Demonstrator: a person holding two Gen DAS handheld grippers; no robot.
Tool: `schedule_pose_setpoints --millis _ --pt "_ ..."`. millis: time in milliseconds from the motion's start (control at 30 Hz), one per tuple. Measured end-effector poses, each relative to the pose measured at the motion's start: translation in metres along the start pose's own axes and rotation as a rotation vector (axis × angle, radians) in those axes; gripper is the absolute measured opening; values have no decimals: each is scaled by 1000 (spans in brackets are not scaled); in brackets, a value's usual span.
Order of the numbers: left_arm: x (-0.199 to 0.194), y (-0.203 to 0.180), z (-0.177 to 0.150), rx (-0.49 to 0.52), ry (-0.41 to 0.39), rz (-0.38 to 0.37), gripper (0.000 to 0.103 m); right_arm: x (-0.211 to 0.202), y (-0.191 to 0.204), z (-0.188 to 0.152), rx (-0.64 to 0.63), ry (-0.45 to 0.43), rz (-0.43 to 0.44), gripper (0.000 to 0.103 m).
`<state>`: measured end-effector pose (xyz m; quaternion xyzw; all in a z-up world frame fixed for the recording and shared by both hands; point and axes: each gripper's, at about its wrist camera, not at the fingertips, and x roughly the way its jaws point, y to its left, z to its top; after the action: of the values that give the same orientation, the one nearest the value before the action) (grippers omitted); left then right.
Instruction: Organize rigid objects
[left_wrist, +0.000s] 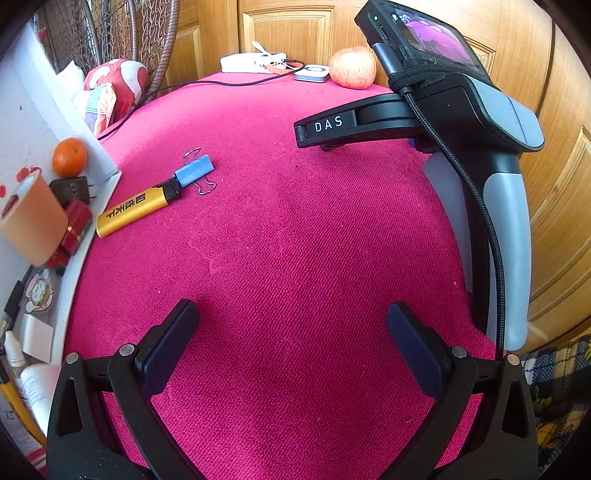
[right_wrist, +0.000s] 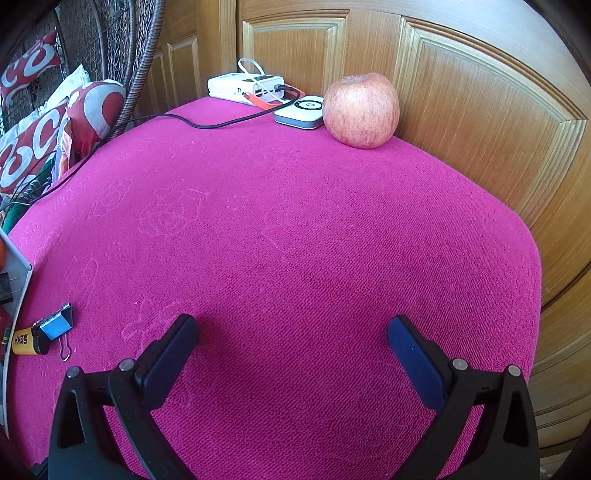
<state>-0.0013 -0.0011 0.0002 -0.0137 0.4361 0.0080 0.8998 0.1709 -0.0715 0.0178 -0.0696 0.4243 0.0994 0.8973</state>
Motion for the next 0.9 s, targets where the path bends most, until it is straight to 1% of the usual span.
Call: schedule_pose_setpoints --millis 900 --pt "1 1 0 -1 1 -1 103 0 1 -1 0 -2 -1 103"
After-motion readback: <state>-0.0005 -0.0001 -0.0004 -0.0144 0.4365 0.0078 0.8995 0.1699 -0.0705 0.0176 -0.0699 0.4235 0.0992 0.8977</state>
